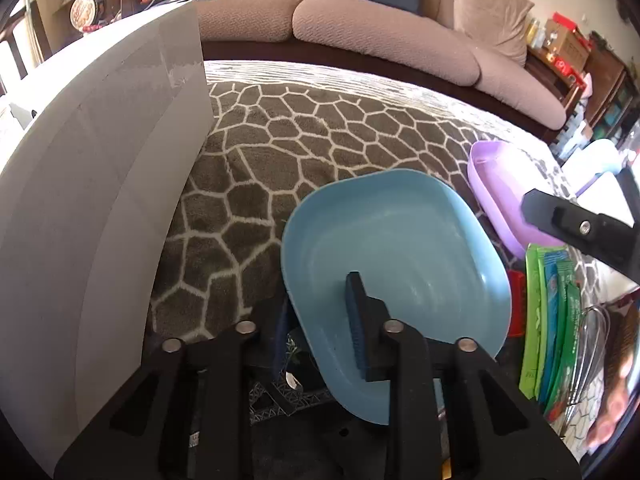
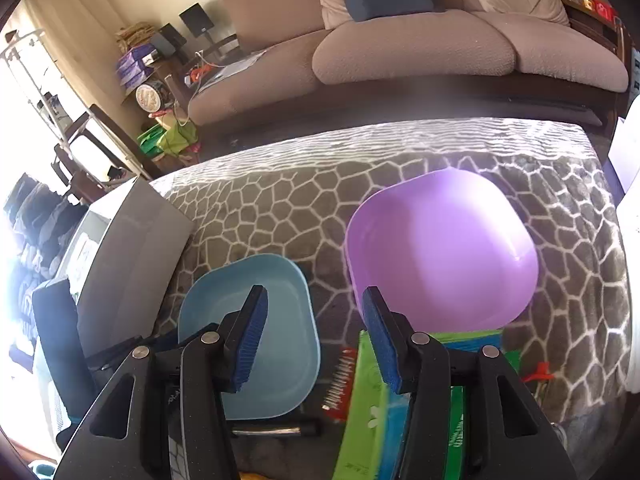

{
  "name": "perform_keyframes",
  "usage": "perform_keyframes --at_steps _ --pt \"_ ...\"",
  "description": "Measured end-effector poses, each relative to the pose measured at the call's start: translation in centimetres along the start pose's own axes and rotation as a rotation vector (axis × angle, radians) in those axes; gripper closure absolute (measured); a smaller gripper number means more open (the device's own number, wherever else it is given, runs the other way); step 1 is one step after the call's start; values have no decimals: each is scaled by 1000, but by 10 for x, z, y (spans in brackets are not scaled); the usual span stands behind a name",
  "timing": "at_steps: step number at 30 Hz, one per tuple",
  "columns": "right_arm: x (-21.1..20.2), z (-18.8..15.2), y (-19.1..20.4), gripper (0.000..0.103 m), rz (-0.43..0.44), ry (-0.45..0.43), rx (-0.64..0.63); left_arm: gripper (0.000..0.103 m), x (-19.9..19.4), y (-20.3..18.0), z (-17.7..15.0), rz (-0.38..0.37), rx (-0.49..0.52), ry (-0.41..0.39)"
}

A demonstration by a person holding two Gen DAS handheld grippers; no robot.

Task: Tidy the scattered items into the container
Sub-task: 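Grasp the teal plate rim with the left gripper, then lift the teal plate and carry it over the white box with the left gripper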

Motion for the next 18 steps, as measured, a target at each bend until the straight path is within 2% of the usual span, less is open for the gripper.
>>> perform_keyframes --at_steps 3,5,8,9,10,12,13,18 --pt "7 -4 2 61 -1 51 -52 86 0 -1 2 -14 9 -7" --pt "17 -9 12 62 20 81 -79 86 0 -1 2 -10 16 -7" --pt "40 -21 19 66 -17 156 -119 86 0 -2 3 0 30 -9" --pt "48 -26 20 81 -37 181 -127 86 -1 -3 3 6 36 -11" --pt "53 -28 18 89 -83 188 -144 86 -2 -3 3 7 42 -11" --pt "56 -31 17 90 -114 183 -160 86 -1 -2 3 1 51 -4" --pt "54 -31 17 93 -114 176 -157 86 -1 -2 2 -3 54 0" --pt "33 -26 16 94 -116 140 -130 86 -12 -6 2 -27 31 -8"
Point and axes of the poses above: each gripper's, at about its wrist camera, not at the fingertips, and x roughly the way its jaws point, y to its left, z to its top, the point moved 9 cm from there along x, roughly the way its jaws point, and after that the axes turned 3 degrees about -x, right-handed, at the moved point
